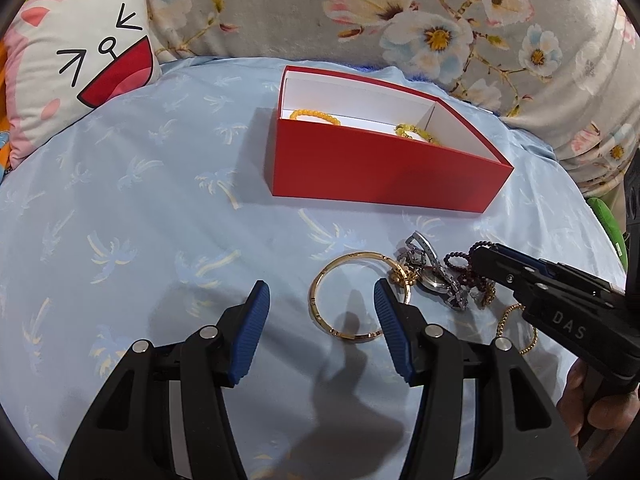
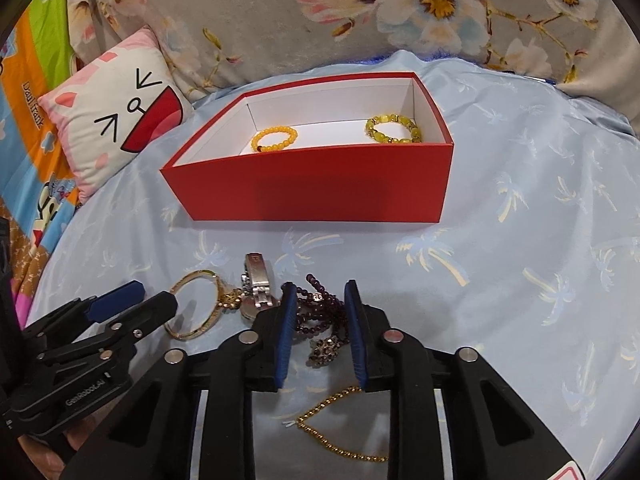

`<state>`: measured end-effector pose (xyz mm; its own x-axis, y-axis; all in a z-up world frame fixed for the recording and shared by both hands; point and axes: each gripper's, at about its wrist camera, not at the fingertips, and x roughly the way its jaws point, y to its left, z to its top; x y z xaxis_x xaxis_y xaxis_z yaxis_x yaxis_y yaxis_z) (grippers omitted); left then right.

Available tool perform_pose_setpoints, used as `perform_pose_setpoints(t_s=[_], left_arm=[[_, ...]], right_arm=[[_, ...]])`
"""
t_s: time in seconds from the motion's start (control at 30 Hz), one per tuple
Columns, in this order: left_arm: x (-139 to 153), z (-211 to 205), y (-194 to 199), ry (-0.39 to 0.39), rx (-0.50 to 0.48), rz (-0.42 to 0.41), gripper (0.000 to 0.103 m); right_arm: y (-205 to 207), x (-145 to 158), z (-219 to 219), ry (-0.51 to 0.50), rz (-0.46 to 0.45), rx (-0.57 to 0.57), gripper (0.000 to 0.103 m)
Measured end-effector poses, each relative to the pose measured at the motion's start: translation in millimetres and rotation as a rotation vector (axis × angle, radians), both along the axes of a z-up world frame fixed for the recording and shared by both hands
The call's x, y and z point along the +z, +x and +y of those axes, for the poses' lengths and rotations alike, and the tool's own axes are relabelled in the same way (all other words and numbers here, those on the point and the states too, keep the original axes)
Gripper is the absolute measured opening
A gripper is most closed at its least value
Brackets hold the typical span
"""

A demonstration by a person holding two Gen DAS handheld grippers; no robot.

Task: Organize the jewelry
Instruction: 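Grasp the gold bangle with the left tool while the right tool grasps the garnet bead bracelet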

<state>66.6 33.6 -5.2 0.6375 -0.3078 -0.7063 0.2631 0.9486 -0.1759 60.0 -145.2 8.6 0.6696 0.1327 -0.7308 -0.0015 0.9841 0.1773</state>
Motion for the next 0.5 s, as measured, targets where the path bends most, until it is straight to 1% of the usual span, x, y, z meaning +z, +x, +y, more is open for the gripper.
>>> perform_pose_setpoints(t_s=[0.03,0.07,0.1,0.3,0.4,0.5], left_arm=[[0.0,-0.2,0.1,0.000,0.001,0.000,0.052],[-0.2,-0.1,0.2,-0.001,0.001,0.002,0.052],[-0.1,-0.2,0.0,-0.001,0.001,0.002,0.052],[-2.7,-0.9,1.2,-0.001,0.000,0.010,0.052],[-4.5,-0.7,2.9,0.002,0.003,0.021,0.052],[-6.4,-0.3,4.5,0.004,0.007,0.033,0.051]], right_arm=[[0.5,-1.2,-1.2,-0.002,0.003,-0.003,0.015],[0.9,-2.5,-2.6,0.002,0.008,-0.006,0.010],[1.3,-3.8,-4.0,0.004,0.012,-0.011,0.007],[-4.0,-7.4,-16.7,0.032,0.012,-0.046,0.006],[-8.7,-7.5,-21.4,0.028,0.001,-0.069,0.006],[-10.6,-8.3,-26.4,0.047,-0.004,-0.082,0.006]])
